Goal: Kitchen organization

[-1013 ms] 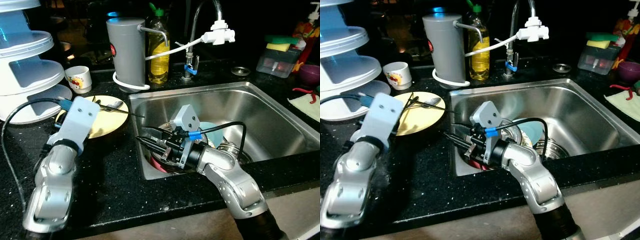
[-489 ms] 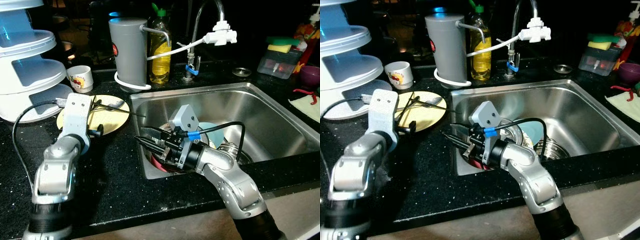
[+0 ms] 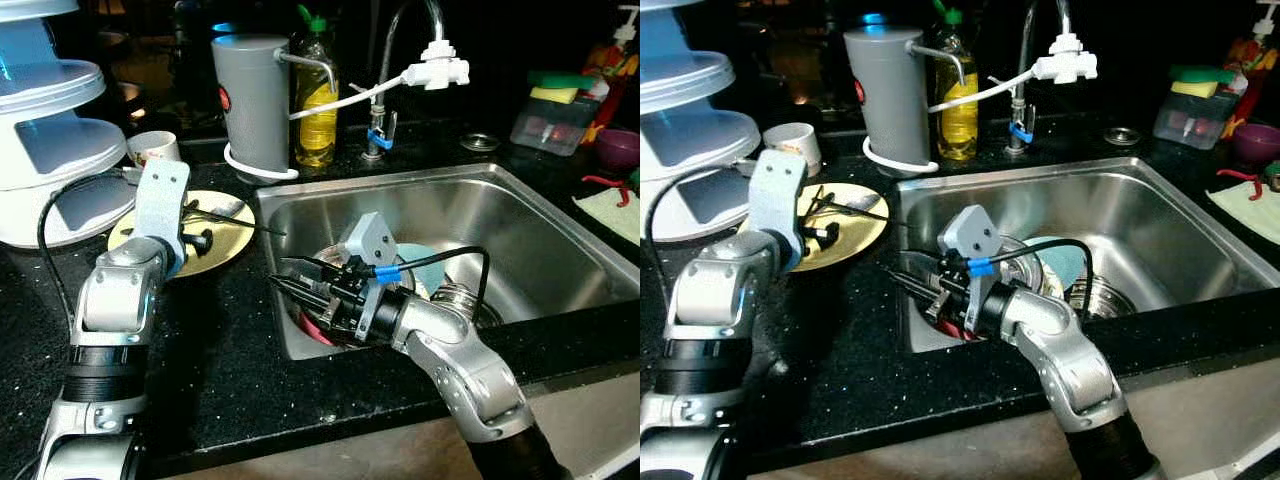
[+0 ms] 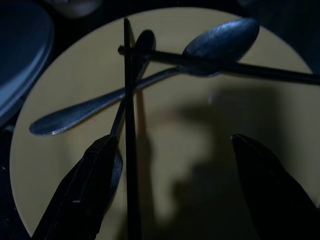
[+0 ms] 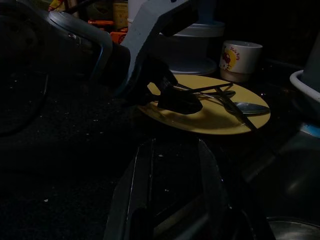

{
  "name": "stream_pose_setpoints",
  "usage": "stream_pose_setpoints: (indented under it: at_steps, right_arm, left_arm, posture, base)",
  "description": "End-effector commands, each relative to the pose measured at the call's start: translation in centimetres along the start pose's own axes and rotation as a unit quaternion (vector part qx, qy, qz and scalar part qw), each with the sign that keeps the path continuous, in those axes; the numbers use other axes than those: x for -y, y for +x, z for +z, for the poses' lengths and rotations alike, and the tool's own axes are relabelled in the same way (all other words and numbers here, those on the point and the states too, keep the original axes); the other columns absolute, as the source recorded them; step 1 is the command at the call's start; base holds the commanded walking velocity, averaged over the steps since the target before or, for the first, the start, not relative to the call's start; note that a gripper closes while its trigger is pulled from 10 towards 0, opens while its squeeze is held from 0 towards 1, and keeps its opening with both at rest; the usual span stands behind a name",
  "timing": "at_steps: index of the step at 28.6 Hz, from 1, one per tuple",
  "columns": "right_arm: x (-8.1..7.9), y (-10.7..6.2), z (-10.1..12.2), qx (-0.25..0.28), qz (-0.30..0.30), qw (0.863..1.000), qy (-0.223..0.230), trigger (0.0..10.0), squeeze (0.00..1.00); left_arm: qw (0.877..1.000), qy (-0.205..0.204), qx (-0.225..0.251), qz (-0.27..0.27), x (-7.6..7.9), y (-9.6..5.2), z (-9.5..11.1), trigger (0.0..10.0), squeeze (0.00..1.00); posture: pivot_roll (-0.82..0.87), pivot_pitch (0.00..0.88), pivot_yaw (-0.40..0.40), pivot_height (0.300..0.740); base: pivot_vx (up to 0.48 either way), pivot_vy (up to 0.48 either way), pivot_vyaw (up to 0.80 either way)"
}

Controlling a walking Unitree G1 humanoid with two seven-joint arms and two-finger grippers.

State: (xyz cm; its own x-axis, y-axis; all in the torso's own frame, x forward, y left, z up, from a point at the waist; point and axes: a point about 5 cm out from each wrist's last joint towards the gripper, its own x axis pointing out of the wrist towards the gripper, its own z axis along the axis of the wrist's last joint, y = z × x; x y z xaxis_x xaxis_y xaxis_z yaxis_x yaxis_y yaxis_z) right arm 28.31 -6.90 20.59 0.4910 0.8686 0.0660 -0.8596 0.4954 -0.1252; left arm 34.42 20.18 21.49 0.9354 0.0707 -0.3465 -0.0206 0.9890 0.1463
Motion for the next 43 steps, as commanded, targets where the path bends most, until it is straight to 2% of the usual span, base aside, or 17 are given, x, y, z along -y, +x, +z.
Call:
stream_pose_setpoints:
  at_steps: [1,4,5,8,18,19,20,24,36,43]
  right_arm:
    - [-0.4,0.0,0.0,-0.004,0.005,1.0,-0.002,10.0,0.0]
    - [-0.4,0.0,0.0,-0.004,0.005,1.0,-0.002,10.0,0.0]
    - [-0.4,0.0,0.0,-0.004,0.007,1.0,-0.002,10.0,0.0]
    - [-0.3,0.0,0.0,-0.005,0.007,1.0,-0.003,10.0,0.0]
    - [-0.3,0.0,0.0,-0.007,0.006,1.0,-0.005,10.0,0.0]
    - [-0.3,0.0,0.0,-0.007,0.005,1.0,-0.005,10.0,0.0]
    - [-0.2,0.0,0.0,-0.008,0.005,1.0,-0.005,10.0,0.0]
    - [-0.2,0.0,0.0,-0.008,0.004,1.0,-0.006,10.0,0.0]
    - [-0.1,0.0,0.0,-0.009,-0.001,1.0,-0.008,10.0,0.0]
    - [-0.1,0.0,0.0,-0.008,-0.004,1.0,-0.007,10.0,0.0]
  left_arm:
    - [1.0,-0.024,-0.007,0.004,-0.3,0.0,0.1,10.0,0.0]
    - [1.0,-0.026,-0.007,0.007,-0.4,0.0,0.2,10.0,0.0]
    - [0.999,-0.044,0.005,0.014,-0.6,-0.1,0.6,10.0,0.0]
    - [0.998,-0.053,0.01,0.02,-0.8,-0.2,0.8,10.0,0.0]
    - [0.996,-0.089,-0.02,0.021,-1.0,0.1,-0.7,10.0,0.0]
    - [0.995,-0.096,-0.029,0.013,-0.9,0.2,-1.0,5.3,0.0]
    - [0.995,-0.098,-0.03,0.012,-0.8,0.2,-1.1,0.0,0.0]
    - [0.993,-0.112,-0.037,-0.002,-0.4,0.4,-1.4,0.0,0.0]
    - [0.991,-0.122,-0.046,-0.005,-0.4,0.5,-1.7,0.0,0.0]
    - [0.991,-0.127,-0.029,-0.009,-0.2,0.4,-1.2,0.0,0.0]
  posture:
    - [0.02,0.0,0.01,0.74]
    - [0.02,0.0,0.009,0.74]
    - [0.02,0.0,0.007,0.74]
    - [0.02,0.0,0.006,0.74]
    - [0.02,0.0,0.004,0.74]
    - [0.02,0.0,0.004,0.74]
    - [0.02,0.0,0.006,0.74]
    - [0.02,0.0,0.007,0.74]
    - [0.02,0.0,0.008,0.74]
    - [0.02,0.0,0.007,0.74]
  base:
    - [0.0,0.0,0.0]
    - [0.0,0.0,0.0]
    - [0.0,0.0,0.0]
    - [0.0,0.0,0.0]
    - [0.0,0.0,0.0]
    - [0.0,0.0,0.0]
    - [0.0,0.0,0.0]
    - [0.0,0.0,0.0]
    - [0.0,0.0,0.0]
    - [0.0,0.0,0.0]
